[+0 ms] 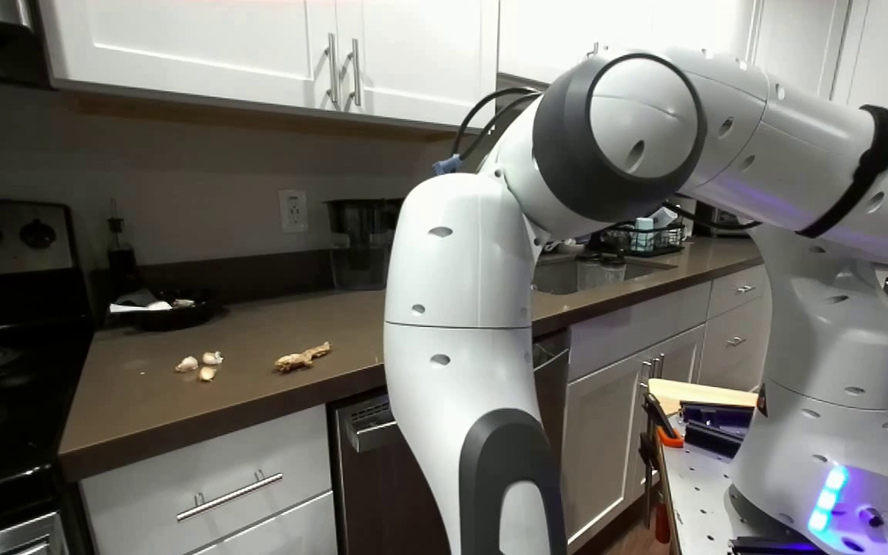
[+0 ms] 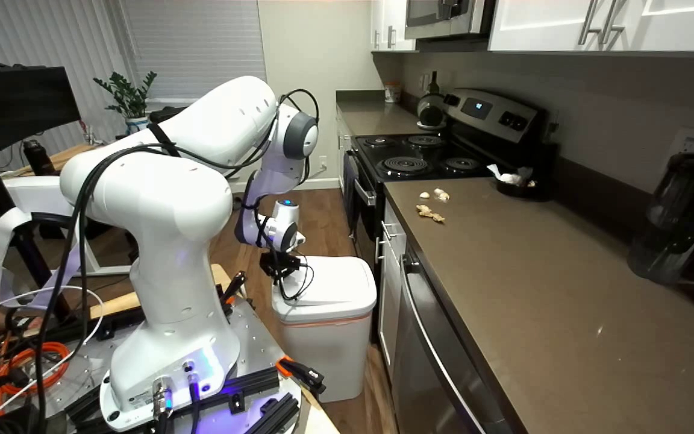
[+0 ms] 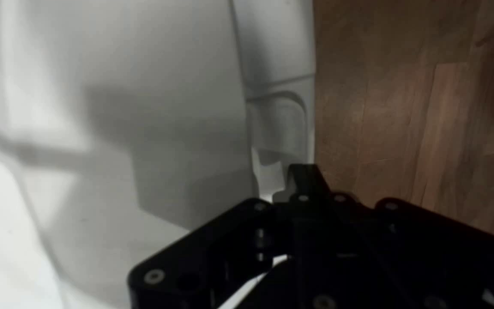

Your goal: Open the refuse bin

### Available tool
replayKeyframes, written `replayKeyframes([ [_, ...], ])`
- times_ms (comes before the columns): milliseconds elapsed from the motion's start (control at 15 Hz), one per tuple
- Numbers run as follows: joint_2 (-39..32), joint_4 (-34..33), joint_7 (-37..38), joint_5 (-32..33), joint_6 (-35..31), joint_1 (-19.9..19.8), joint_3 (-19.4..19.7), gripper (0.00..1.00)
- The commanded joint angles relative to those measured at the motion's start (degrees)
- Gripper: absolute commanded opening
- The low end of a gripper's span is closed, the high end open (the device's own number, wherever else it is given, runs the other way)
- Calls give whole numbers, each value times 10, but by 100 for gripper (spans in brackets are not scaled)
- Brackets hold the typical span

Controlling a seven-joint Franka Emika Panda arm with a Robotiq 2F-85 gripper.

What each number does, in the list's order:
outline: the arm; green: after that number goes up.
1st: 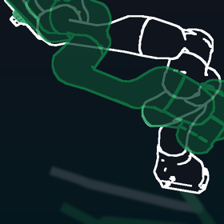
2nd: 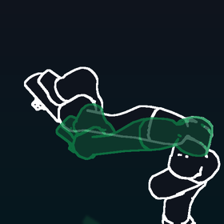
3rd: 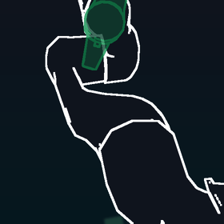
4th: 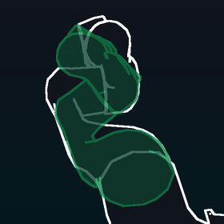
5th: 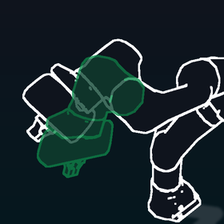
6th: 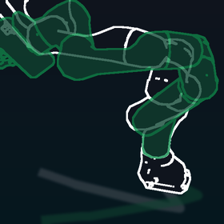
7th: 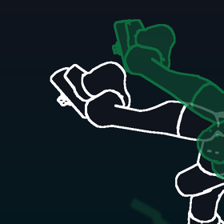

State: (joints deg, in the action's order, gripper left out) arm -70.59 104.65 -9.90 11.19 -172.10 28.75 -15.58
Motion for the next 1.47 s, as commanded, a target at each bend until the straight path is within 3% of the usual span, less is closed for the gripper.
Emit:
replayKeyframes([
  [0,41,26,-12,-1,75,-56,-42,0],
  [933,254,51,-4,-67,321,-106,-89,0],
  [1400,376,88,5,-70,335,-92,-71,0],
])
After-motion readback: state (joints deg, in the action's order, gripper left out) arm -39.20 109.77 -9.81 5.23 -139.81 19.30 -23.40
